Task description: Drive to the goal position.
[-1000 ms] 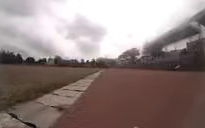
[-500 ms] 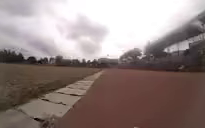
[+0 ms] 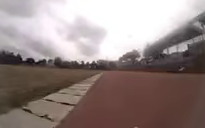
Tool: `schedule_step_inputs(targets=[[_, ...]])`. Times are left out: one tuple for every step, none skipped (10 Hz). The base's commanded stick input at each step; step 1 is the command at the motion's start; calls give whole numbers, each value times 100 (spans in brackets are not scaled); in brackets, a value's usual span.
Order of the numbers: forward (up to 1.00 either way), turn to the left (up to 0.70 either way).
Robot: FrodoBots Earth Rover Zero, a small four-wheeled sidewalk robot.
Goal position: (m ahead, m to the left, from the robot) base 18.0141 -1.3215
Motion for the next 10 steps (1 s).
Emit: schedule_step_inputs(targets=[[100,0],[100,0],[100,-2],[100,-11],[100,-40],[100,-40],[100,0],[100,0],[100,0],[100,0]])
